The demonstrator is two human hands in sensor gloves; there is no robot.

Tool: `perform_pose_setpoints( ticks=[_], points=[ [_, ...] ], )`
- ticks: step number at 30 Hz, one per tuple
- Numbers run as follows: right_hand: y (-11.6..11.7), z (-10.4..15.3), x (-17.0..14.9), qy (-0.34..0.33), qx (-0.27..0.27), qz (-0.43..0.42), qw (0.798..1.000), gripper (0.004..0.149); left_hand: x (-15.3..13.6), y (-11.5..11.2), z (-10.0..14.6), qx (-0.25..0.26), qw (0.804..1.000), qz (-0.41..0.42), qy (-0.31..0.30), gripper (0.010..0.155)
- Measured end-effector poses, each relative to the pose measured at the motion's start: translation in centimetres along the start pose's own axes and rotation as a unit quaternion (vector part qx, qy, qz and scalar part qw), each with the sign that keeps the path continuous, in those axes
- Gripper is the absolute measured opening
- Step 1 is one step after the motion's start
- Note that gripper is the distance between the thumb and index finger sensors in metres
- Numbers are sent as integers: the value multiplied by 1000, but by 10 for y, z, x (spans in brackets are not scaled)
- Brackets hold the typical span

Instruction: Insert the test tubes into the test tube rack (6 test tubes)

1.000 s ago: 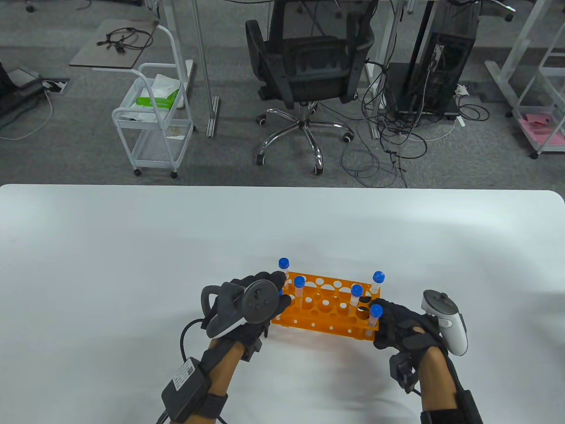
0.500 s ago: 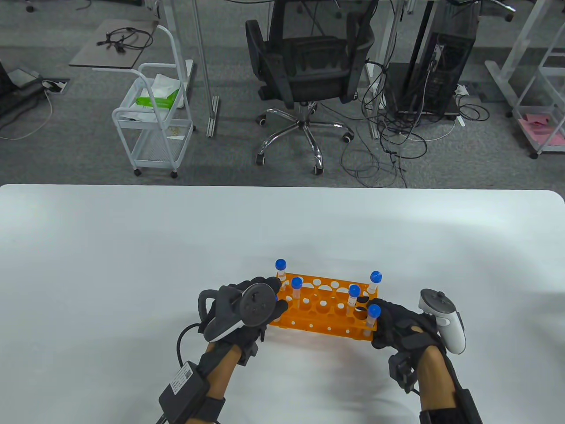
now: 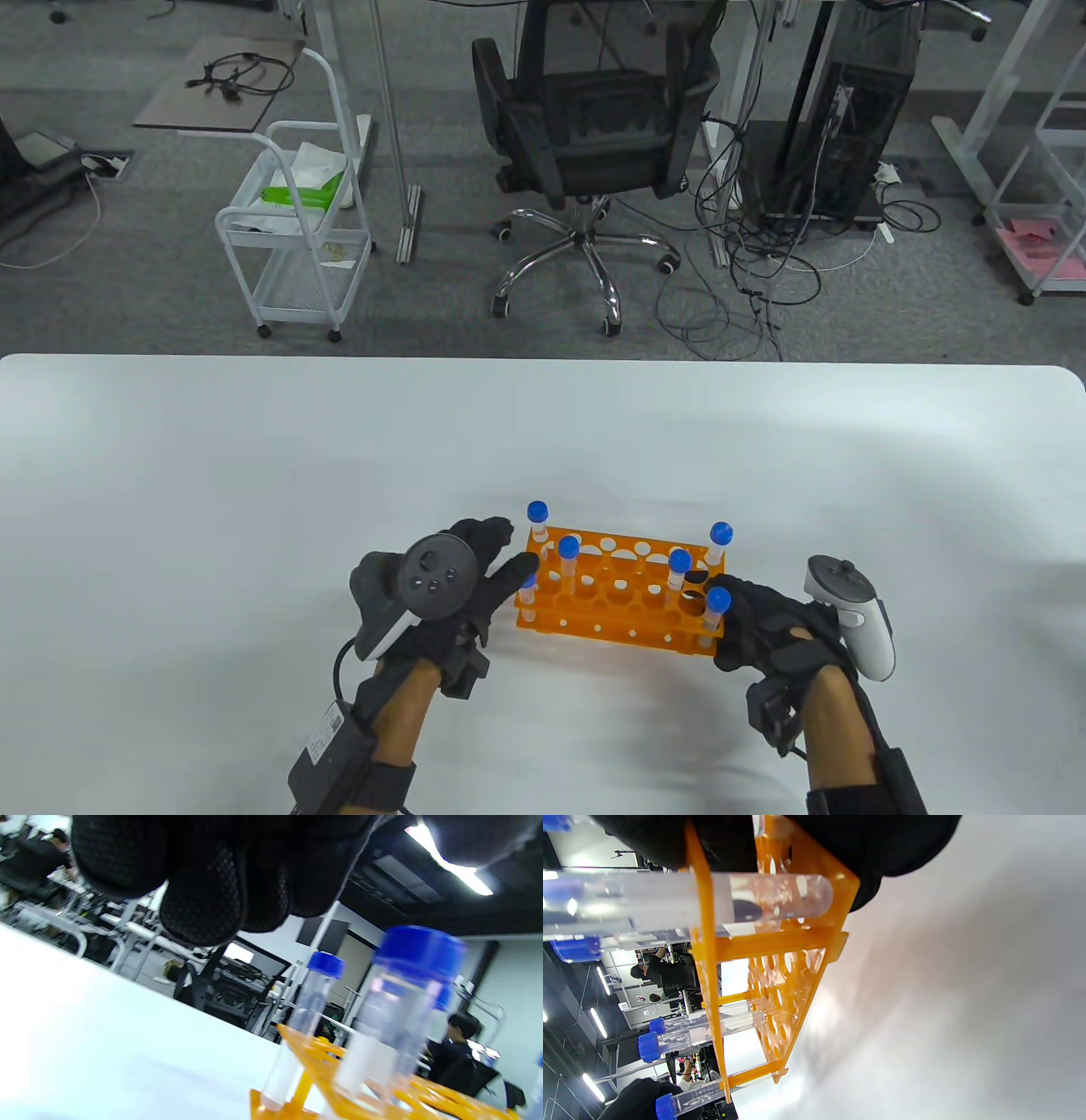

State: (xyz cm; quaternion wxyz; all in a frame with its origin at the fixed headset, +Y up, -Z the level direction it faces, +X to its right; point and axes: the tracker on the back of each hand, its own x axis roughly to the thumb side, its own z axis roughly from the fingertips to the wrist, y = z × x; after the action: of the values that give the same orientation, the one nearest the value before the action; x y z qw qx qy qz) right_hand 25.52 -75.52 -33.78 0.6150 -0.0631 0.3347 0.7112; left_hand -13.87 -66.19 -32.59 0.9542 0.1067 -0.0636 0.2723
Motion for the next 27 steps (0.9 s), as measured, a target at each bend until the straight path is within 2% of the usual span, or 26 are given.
perform_pose_setpoints(
  ticks=[3,5,7,10,13,16,20,22,27],
  points=[
    [2,-1,1,-1,8,3,1000,51,-26,-5,-4,-24,995,65,66,59],
    [4,0,3,-2,16,9,1000,50,-41,-13,-5,-62,987,101,112,52],
    [8,0,5,-6,25,16,1000,50,-49,-24,-8,-68,983,131,107,46],
    [12,1,8,-8,37,20,999,50,-52,-31,-10,-117,976,154,105,45],
    [14,1,10,-9,40,23,999,50,-54,-43,-10,-154,955,226,115,46],
    [13,0,9,-8,50,13,999,50,-59,-47,-10,-154,939,281,127,46],
    [15,-4,6,2,60,5,998,50,-58,-50,-10,-190,933,283,120,46],
    [15,-6,4,8,64,6,998,51,-61,-53,-10,-188,931,286,125,45],
    [20,-14,2,31,57,27,998,51,-73,-61,-10,-217,910,317,155,42]
  ],
)
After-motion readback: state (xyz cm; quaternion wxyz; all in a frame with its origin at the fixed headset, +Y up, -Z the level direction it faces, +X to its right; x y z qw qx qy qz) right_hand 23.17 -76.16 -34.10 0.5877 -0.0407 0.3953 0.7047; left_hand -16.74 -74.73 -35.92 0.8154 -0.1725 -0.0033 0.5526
